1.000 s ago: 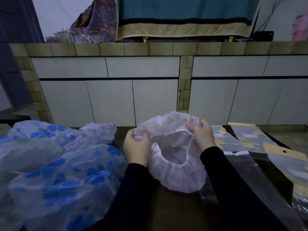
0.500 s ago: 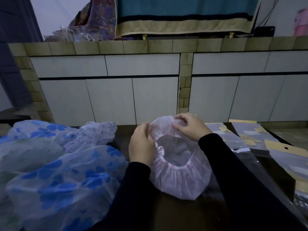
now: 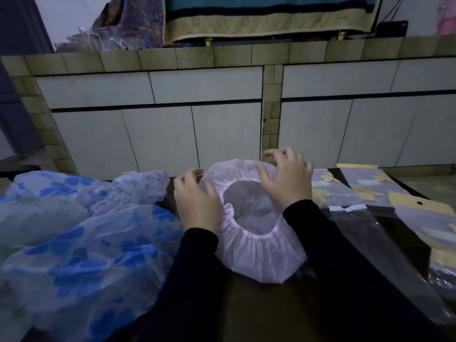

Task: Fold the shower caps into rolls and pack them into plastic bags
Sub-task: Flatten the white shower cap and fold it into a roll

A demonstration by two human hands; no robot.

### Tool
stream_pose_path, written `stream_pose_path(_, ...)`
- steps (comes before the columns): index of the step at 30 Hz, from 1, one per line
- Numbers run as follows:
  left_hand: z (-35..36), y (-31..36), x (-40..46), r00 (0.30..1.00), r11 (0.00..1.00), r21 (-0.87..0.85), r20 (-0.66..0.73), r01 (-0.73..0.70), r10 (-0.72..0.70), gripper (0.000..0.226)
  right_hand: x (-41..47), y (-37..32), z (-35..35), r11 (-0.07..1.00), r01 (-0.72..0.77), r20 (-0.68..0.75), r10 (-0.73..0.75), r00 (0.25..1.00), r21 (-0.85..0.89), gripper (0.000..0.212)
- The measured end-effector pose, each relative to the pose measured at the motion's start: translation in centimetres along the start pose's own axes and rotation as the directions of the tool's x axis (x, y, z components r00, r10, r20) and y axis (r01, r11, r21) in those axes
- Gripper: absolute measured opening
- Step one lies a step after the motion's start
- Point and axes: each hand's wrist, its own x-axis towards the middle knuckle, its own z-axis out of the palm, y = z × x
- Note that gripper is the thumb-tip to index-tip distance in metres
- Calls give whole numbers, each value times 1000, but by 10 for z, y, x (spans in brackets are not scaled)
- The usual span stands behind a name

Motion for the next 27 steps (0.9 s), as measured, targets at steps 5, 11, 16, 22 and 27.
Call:
stream_pose_path(5,-10,16,-8,995,995,28,21,-99,98,24,-26,-19,-19,980,-132,218,163,962,-149,40)
stream_pose_path(11,-14,11,-29,885,987,162,461,-17,-61,29,-55,-10,-11,993,-97,620,118,776,-67,63)
stream_pose_path(16,-17,3,-35,727,750,622,620,-226,-296,44,-51,9,-8,997,81,731,-58,680,4,57)
stream_pose_path(22,-7,1,-40,821,757,651,402,55,-405,61,-49,-9,-19,995,99,314,-92,945,-5,35)
stream_pose_path(27,-11,4,-35,929,921,388,352,-32,-116,42,-70,-16,2,992,-34,560,99,823,-125,55)
